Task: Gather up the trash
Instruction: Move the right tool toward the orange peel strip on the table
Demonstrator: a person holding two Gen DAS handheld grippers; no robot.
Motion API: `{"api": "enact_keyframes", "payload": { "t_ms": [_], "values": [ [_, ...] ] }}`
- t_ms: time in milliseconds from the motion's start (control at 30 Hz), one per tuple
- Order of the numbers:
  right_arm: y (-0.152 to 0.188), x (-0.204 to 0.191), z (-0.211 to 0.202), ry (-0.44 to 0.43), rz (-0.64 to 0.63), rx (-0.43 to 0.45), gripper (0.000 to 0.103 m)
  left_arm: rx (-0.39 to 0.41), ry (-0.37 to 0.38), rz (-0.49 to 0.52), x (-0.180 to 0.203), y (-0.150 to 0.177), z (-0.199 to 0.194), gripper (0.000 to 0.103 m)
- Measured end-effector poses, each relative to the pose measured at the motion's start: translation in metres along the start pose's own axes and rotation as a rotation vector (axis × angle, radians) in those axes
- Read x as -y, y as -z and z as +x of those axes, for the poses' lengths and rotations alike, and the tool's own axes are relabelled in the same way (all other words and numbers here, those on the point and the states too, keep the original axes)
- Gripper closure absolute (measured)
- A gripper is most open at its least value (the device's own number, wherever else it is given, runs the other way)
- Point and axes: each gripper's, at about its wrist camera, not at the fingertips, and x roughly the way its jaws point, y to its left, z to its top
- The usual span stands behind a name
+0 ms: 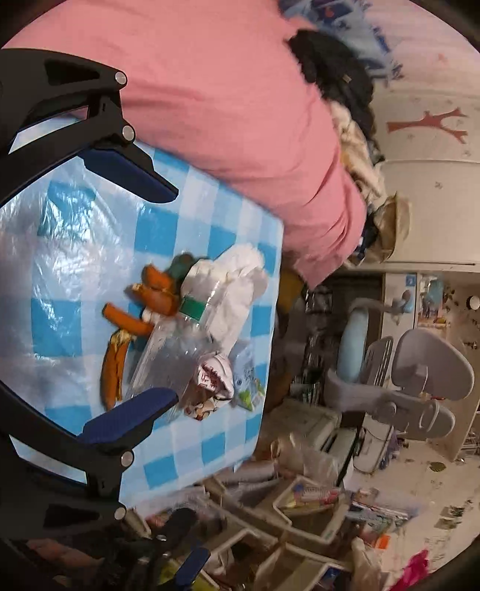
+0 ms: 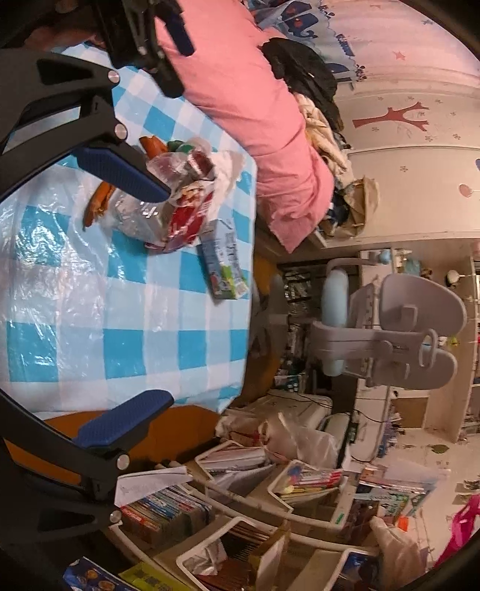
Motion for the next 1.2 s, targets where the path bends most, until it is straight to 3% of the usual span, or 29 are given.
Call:
{"api": "enact_keyframes", "payload": {
  "t_ms": [200,400,533,1200],
  "values": [
    [0.0,-0.007,0.005,0.006,-0.012,-0.002,0.005,0.054,-0.035,0.007,-0.005,-0.007,-0.008,0.006],
    [-0.001,-0.005,0.006,0.005,0.012,0.004,0.005,0.078,0.006,0.004,-0.001,-0.009,-0.009,0.006],
    [0.0,-0.004,0.01,0.021,0.022,-0.008,0.005,0.086,-0.007,0.042,0.008,-0.008,-0.009,0.006],
    [0.0,-0.001,0.019,0.033,0.031,-0.046,0.005,0.071,-0.037,0.072,0.016,-0.007,0.001,0.006]
  ]
}}
